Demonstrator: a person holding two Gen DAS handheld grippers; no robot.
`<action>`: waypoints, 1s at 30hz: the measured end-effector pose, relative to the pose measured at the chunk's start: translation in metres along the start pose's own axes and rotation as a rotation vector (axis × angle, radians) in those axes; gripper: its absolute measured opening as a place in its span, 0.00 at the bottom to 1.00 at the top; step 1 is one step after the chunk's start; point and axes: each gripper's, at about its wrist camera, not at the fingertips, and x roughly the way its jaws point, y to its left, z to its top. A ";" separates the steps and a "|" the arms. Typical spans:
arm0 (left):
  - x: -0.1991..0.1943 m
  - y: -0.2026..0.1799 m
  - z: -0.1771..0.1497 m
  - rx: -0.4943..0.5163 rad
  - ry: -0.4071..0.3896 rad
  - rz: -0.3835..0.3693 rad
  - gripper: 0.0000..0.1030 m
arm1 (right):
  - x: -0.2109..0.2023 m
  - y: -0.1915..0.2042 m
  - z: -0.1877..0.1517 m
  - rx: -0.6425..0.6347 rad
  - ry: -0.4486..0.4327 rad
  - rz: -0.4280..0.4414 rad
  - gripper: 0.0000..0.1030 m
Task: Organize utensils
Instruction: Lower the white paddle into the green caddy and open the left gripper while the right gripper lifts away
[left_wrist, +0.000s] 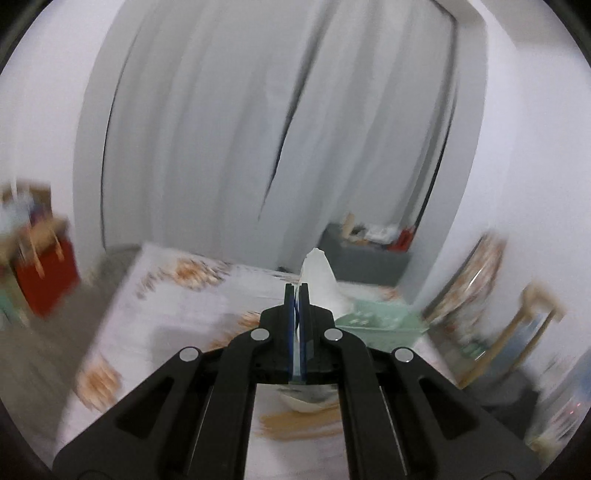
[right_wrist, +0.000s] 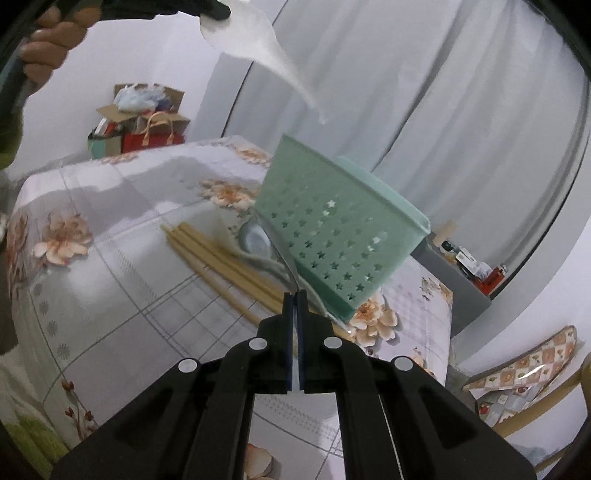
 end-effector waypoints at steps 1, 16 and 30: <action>0.008 -0.007 0.004 0.057 0.024 0.027 0.01 | 0.000 -0.002 0.000 0.007 -0.002 -0.001 0.01; 0.113 -0.068 0.014 0.469 0.283 0.133 0.01 | 0.003 -0.018 -0.011 0.087 -0.007 0.006 0.00; 0.130 -0.064 0.020 0.274 0.253 -0.079 0.40 | 0.010 -0.030 -0.023 0.194 0.062 0.094 0.00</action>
